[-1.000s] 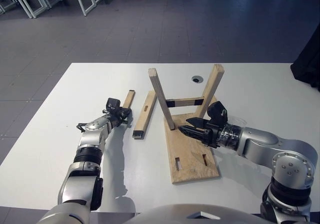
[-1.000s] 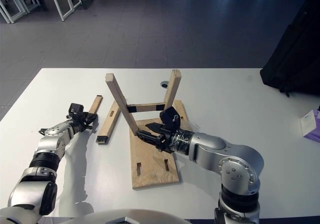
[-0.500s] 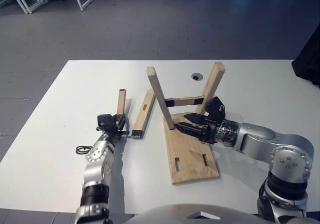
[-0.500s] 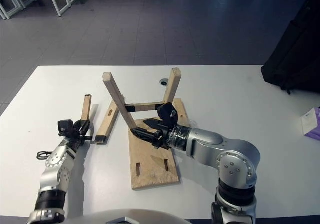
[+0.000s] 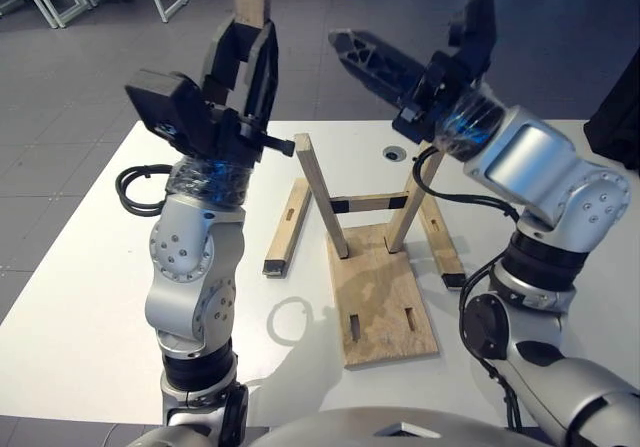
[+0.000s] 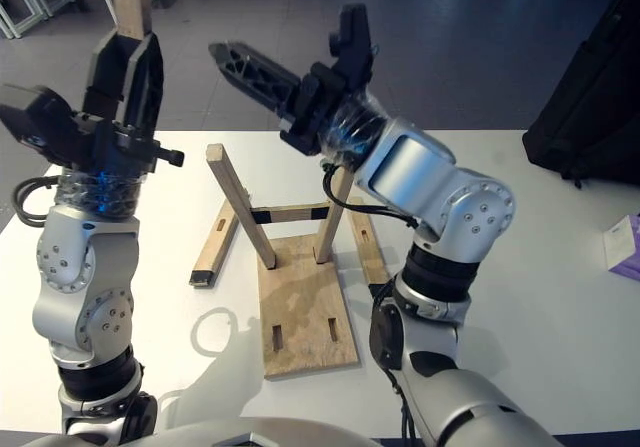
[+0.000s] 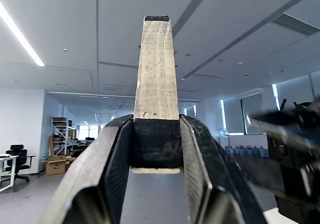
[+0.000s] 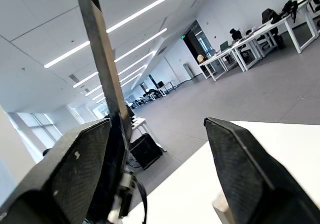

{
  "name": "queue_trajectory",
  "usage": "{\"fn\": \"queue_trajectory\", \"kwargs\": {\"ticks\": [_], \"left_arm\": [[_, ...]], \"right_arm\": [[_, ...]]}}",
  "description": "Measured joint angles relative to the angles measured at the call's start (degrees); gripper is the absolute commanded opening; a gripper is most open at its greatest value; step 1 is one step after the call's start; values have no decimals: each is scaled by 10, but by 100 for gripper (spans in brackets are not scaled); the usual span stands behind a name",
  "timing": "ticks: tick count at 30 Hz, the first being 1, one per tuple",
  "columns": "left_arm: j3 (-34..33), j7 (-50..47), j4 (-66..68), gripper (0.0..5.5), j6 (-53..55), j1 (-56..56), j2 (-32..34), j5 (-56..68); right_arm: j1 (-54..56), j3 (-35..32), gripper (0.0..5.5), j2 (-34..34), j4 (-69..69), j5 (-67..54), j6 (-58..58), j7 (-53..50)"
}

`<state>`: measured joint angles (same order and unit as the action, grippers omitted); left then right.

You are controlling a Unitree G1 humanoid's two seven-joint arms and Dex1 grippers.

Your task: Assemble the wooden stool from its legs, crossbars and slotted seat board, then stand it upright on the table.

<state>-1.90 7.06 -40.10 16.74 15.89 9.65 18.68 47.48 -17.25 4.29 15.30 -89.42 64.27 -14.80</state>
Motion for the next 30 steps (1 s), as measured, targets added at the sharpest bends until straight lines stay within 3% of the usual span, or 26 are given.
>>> {"fn": "queue_trajectory", "kwargs": {"ticks": [8, 14, 30], "left_arm": [[41, 17, 7, 133, 17, -1, 0, -2], [64, 39, 8, 133, 32, -18, 8, 1], [74, 60, 9, 133, 36, -32, 28, -12]], "right_arm": [[31, 53, 343, 39, -29, -30, -49, 2], [71, 79, 343, 61, -85, 26, -68, 62], [108, 85, 55, 103, -143, 61, -41, 112]]}}
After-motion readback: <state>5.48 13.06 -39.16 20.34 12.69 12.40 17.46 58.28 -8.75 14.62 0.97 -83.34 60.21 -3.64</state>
